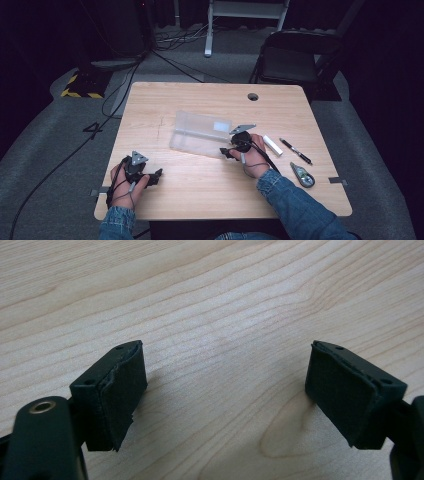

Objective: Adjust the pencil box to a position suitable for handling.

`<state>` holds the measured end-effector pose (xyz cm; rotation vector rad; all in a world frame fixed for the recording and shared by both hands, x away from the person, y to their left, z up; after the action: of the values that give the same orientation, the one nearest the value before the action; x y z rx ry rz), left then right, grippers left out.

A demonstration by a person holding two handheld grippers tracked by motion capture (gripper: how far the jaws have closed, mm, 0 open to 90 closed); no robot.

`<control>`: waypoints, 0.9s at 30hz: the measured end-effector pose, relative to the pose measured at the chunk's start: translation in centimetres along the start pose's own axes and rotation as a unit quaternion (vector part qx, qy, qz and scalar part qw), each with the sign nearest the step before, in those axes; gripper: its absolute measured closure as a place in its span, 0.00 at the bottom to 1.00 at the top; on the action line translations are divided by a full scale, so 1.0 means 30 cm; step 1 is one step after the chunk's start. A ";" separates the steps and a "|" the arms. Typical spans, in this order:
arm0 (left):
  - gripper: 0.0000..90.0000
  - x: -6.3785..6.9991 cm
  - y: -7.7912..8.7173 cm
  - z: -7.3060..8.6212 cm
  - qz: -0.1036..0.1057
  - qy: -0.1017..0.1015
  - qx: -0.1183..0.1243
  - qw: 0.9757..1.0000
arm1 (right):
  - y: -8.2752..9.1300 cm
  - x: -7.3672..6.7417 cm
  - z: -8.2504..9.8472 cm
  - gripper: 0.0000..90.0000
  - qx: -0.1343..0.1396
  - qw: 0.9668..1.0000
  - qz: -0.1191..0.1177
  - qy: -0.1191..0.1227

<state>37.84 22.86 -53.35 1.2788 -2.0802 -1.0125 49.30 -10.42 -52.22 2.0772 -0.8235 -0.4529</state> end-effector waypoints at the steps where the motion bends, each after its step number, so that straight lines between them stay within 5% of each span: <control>1: 0.19 0.000 0.000 0.000 0.000 -0.001 0.000 1.000 | 0.003 -0.006 0.004 0.44 -0.002 1.000 0.000 0.006; 10: 0.19 -0.004 -0.002 -0.002 0.000 -0.002 0.001 1.000 | 0.033 -0.027 0.042 0.43 -0.003 0.999 -0.003 0.034; 27: 0.19 -0.002 -0.001 -0.001 0.000 -0.003 0.000 1.000 | 0.187 -0.072 0.241 0.42 -0.022 0.997 -0.015 0.079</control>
<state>37.91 22.88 -53.36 1.2777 -2.0848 -1.0164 41.39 -15.50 -51.86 2.0587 -0.6841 -0.3163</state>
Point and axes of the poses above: each handheld gripper's, and its own axes: y roughly backward along the jaws, z roughly out of its underside, x roughly to its right, the point moved 4 cm from there along -y, roughly forward along the jaws, and after that the axes turned 7 degrees about -x, right-handed, at the moved point
